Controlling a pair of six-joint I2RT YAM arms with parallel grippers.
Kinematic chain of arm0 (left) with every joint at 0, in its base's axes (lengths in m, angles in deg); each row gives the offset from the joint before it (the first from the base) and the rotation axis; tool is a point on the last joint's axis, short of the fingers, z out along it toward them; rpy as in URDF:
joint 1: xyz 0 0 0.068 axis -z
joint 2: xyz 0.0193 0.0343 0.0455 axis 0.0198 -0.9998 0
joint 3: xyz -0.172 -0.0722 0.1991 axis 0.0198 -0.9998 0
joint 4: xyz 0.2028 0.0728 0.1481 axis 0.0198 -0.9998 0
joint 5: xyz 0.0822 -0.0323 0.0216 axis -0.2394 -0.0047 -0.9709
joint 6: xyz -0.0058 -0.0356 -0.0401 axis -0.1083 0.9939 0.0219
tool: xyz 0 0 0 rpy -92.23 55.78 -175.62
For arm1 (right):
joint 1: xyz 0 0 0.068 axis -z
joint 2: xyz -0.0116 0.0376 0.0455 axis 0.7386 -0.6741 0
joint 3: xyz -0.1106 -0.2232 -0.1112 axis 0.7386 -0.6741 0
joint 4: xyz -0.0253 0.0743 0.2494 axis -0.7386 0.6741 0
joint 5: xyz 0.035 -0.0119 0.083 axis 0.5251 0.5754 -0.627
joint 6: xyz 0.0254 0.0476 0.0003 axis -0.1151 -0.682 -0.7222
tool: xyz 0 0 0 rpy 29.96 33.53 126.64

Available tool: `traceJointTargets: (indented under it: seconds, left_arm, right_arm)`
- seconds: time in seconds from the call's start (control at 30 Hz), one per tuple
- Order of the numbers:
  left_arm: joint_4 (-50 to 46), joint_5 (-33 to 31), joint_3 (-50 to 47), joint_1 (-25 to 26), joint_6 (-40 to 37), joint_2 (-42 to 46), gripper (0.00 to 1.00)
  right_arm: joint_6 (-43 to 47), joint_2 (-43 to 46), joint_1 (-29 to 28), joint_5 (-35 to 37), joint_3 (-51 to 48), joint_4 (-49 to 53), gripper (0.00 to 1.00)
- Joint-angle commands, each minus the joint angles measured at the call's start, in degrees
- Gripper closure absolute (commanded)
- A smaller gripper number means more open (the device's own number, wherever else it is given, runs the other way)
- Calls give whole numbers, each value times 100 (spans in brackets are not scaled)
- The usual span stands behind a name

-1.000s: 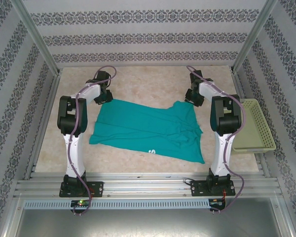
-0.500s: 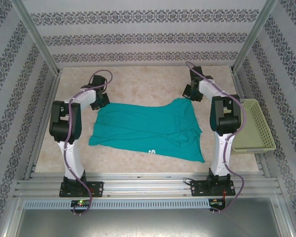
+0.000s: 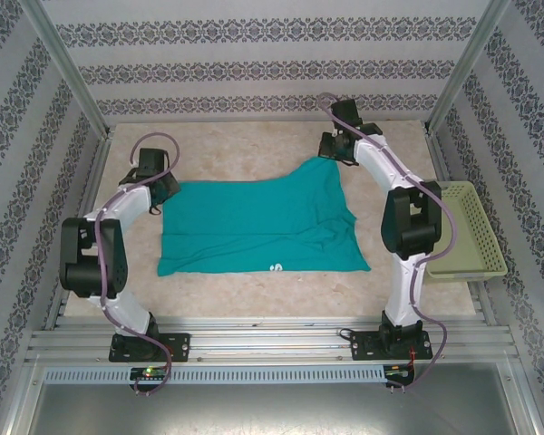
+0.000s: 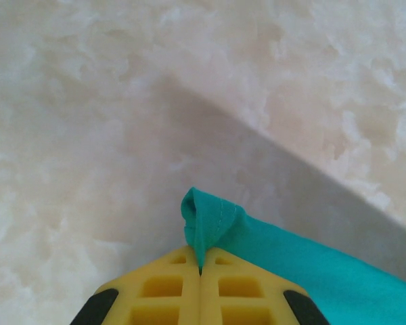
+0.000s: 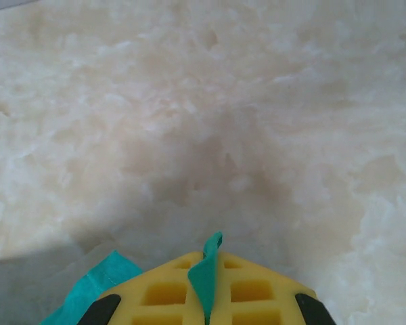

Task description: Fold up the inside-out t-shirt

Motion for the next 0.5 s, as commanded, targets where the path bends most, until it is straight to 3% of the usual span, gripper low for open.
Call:
traceJointTargets:
  seconds: [0.0,0.47]
  left_arm:
    - [562,-91,-547,-97,199,556,100]
    - [1153,-92,-2335,-103,274,2373,100]
  right_arm:
    - [183,623,-195,318,-540,-129,100]
    - [-434,3327,-753,630,-4115,-1150,99]
